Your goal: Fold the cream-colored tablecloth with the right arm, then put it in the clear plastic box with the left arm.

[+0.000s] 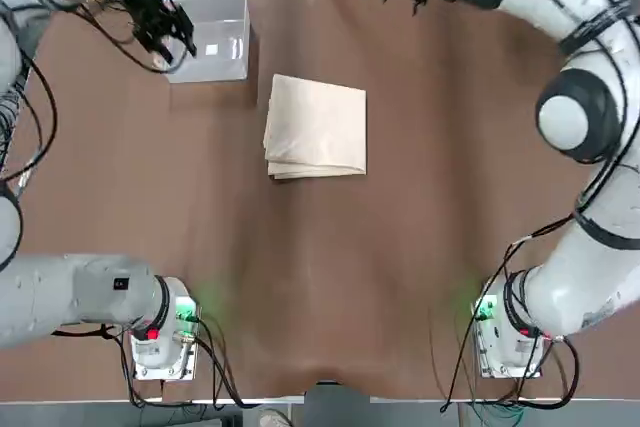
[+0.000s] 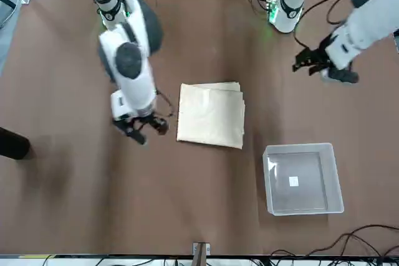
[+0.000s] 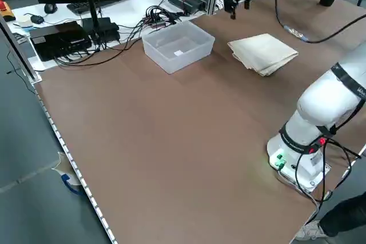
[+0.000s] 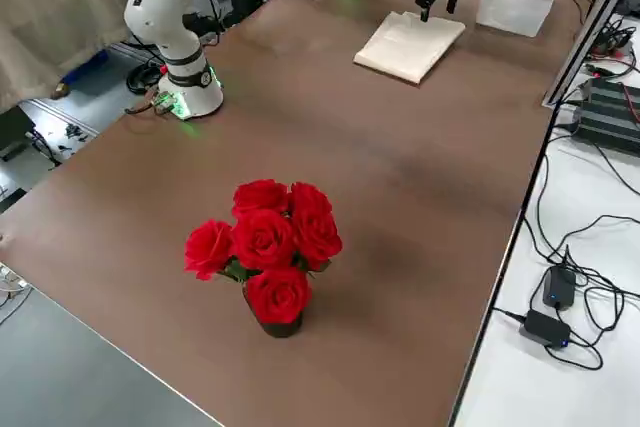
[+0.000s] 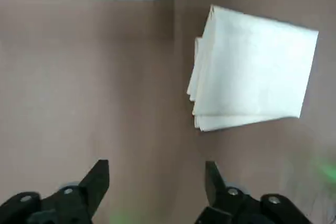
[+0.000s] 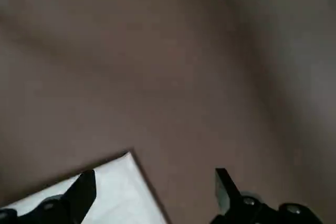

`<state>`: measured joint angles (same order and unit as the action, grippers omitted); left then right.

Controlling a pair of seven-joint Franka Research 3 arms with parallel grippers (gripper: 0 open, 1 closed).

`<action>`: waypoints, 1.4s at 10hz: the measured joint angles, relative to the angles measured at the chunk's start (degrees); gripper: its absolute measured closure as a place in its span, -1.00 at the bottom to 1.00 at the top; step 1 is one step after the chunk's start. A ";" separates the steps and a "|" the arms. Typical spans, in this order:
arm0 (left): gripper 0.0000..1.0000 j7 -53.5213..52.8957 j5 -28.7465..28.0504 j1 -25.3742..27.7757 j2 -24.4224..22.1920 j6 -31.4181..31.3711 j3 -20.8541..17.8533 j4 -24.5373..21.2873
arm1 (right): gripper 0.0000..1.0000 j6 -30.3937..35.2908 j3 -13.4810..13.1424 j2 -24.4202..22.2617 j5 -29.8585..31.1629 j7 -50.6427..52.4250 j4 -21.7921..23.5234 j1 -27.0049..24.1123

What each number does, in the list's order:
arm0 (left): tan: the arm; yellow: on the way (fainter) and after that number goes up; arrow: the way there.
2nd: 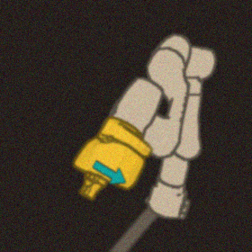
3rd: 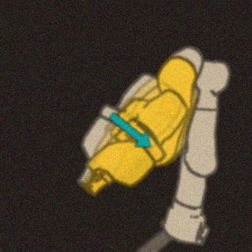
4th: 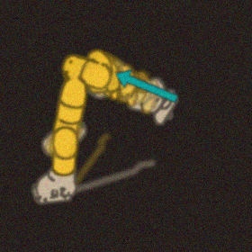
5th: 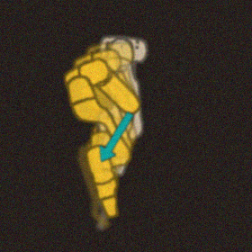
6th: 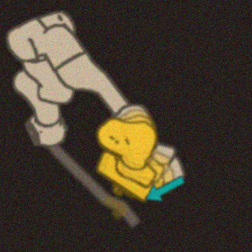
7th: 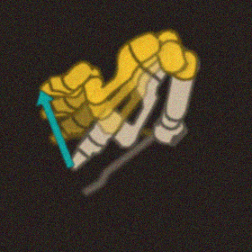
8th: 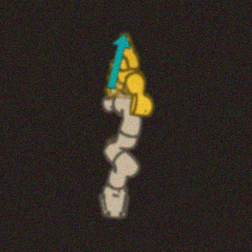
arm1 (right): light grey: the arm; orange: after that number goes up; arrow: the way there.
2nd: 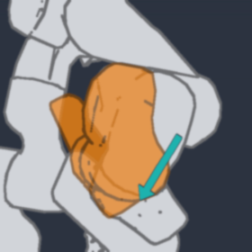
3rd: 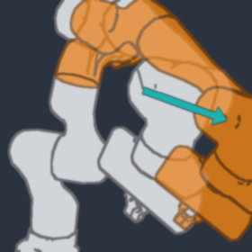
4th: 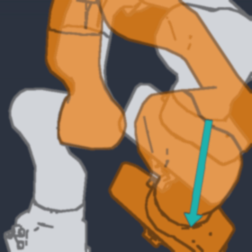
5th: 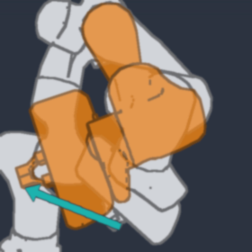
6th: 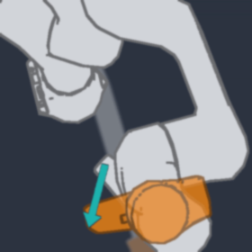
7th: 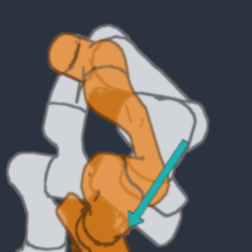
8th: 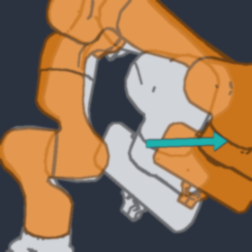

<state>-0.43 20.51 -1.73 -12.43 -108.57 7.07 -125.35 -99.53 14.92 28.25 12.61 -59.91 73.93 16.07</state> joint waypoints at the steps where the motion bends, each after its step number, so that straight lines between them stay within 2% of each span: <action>1: -0.58 0.20 1.43 -0.12 0.54 -6.25 2.49 -3.79 | -1.00 1.30 0.02 -1.19 -0.35 3.51 -0.01 -3.03; 3: -0.80 0.35 2.88 -0.79 5.68 -18.17 7.01 -8.92 | -1.00 3.11 0.05 -2.38 -0.62 11.90 0.02 -8.60; 5: -0.92 0.27 3.02 -1.37 13.62 -27.11 9.23 -8.98 | -1.00 3.63 0.10 -2.79 -0.73 20.25 -0.01 -13.61; 10: -0.99 0.34 3.02 -1.61 31.01 -44.18 14.16 -1.70 | -1.00 6.38 0.12 -6.49 -2.03 35.73 -0.19 -24.44; 14: -0.99 0.66 5.09 -1.86 38.04 -48.76 16.36 1.80 | -1.00 6.72 0.02 -9.58 -2.80 43.44 -0.18 -30.93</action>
<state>0.24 25.61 -3.58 25.61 -157.33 23.43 -123.55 -92.81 14.94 18.67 9.81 -16.46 73.75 -14.86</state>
